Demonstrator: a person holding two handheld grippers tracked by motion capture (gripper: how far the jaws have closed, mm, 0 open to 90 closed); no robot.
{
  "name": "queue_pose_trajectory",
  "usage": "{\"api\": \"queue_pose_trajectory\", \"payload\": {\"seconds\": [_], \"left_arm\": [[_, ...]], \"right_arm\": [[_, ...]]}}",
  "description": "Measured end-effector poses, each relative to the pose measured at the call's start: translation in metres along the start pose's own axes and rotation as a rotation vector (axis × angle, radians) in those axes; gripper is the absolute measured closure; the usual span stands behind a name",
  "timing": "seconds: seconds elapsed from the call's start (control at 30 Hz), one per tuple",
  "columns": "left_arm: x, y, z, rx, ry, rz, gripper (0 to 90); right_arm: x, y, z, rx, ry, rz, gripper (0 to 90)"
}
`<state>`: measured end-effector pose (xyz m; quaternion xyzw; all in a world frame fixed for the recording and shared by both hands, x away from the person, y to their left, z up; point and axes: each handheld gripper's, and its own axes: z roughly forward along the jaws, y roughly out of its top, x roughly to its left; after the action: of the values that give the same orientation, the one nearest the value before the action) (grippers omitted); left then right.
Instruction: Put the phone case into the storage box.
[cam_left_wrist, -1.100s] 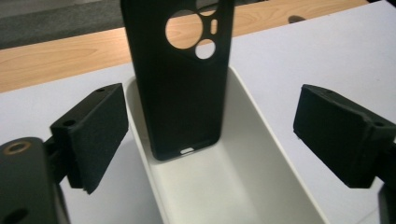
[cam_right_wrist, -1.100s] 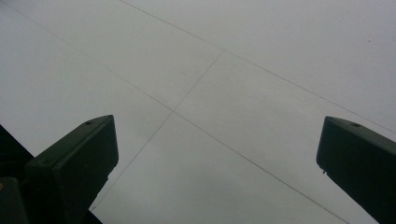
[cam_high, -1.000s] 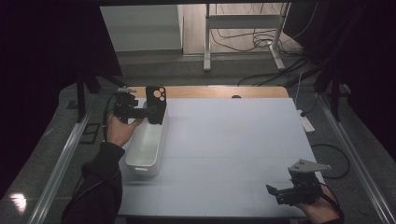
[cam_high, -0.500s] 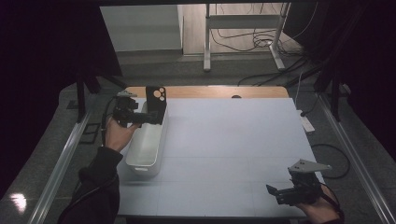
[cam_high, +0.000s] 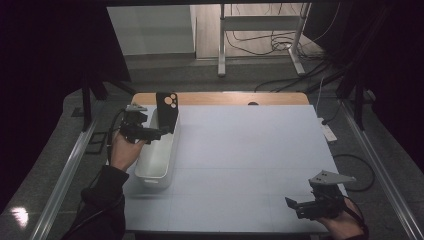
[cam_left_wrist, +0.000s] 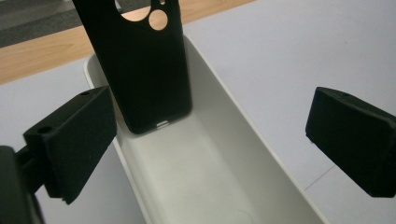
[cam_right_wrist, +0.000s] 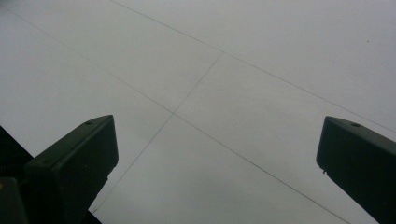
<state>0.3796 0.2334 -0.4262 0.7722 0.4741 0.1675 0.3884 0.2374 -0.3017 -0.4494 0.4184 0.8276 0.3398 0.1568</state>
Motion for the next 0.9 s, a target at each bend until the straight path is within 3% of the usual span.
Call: {"api": "queue_pose_trajectory", "payload": {"seconds": [0.9], "left_arm": [[-0.019,-0.026,-0.02,-0.051,-0.051,0.005,2.4]], "right_arm": [[-0.002,0.0,-0.001,-0.009,0.01,0.013,0.0]]}}
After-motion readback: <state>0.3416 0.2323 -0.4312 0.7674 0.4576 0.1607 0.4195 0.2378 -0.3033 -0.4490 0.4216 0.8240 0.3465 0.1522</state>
